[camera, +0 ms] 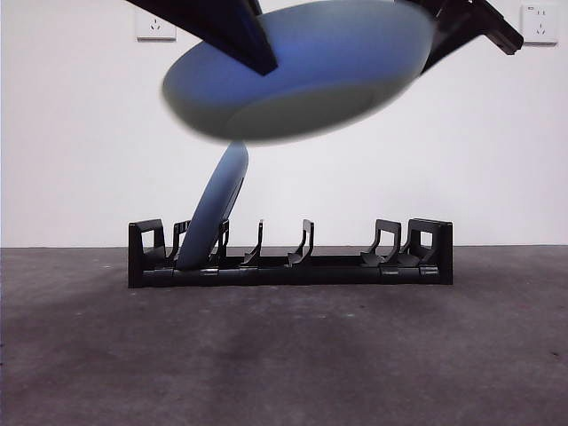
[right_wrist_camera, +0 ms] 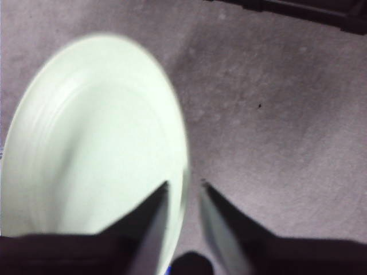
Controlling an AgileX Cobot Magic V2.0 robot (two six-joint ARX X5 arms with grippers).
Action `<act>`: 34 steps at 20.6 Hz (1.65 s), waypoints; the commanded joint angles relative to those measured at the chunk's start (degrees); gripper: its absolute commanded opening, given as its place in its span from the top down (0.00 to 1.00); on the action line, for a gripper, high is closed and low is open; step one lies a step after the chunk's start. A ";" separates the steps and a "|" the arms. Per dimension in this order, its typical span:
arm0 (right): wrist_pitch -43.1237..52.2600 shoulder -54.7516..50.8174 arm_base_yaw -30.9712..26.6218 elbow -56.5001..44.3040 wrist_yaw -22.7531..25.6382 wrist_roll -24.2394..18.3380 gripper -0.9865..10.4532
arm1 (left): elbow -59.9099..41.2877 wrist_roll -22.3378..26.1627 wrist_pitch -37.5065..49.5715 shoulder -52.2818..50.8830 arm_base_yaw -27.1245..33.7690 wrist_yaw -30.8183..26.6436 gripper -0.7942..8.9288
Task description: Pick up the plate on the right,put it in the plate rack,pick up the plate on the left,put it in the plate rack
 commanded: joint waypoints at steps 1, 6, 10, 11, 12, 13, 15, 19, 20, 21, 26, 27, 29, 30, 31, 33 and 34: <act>0.33 -1.22 -0.48 0.46 0.37 -0.44 0.60 | -0.22 -4.07 1.22 0.17 0.02 0.83 0.93; 0.31 -4.17 -0.81 5.53 1.33 -0.44 0.58 | -0.22 -10.60 5.20 0.20 0.68 4.96 0.93; 0.33 -8.02 -0.81 12.33 4.61 -0.42 0.58 | -0.22 -18.84 12.92 0.26 3.17 9.81 0.93; 0.28 -9.73 -0.81 15.15 6.19 -0.37 0.58 | -0.22 -22.40 16.83 0.46 4.46 11.72 0.93; 0.26 -11.50 -0.81 17.68 7.26 -0.31 0.58 | -0.22 -26.23 21.14 0.70 5.79 12.94 0.93; 0.26 -13.53 -0.76 19.96 7.69 -0.15 0.58 | -0.22 -30.45 26.05 1.20 7.23 13.42 0.93; -0.07 -16.92 -0.74 22.43 7.61 -0.17 0.58 | -0.22 -37.24 35.19 2.89 9.94 14.80 0.93; -2.75 -22.34 -0.70 23.12 7.28 -0.20 0.58 | -0.22 -47.30 50.03 9.16 14.88 16.24 0.93; -3.78 -22.88 -0.70 23.12 6.99 -0.24 0.58 | -0.22 -48.41 52.02 10.54 15.61 16.24 0.93; -4.90 -23.32 -0.70 23.12 6.88 -0.37 0.58 | -0.15 -49.33 53.66 11.98 16.35 16.24 0.93; -7.93 -24.30 -0.66 23.10 4.87 -0.50 0.58 | 2.82 -51.69 56.04 19.04 19.45 16.22 0.93; -8.26 -24.33 -0.66 23.10 4.33 -0.52 0.58 | 3.93 -51.69 56.02 20.55 19.89 16.17 0.93; -8.72 -24.33 -0.66 23.10 3.43 -0.59 0.58 | 6.01 -51.71 55.98 23.10 20.55 15.39 0.93; -8.74 -24.33 -0.66 22.99 3.13 -0.59 0.58 | 7.21 -51.69 55.82 24.46 20.85 15.39 0.93; -8.74 -24.33 -0.66 22.86 2.78 -0.59 0.58 | 8.24 -51.69 55.47 25.44 21.09 15.37 0.93; -8.74 -24.30 -0.66 22.77 2.40 -0.63 0.58 | 10.54 -51.69 54.77 27.82 21.70 15.34 0.93; -8.74 -24.30 -0.66 22.77 2.40 -0.63 0.58 | 11.43 -51.69 54.58 28.79 21.97 15.32 0.93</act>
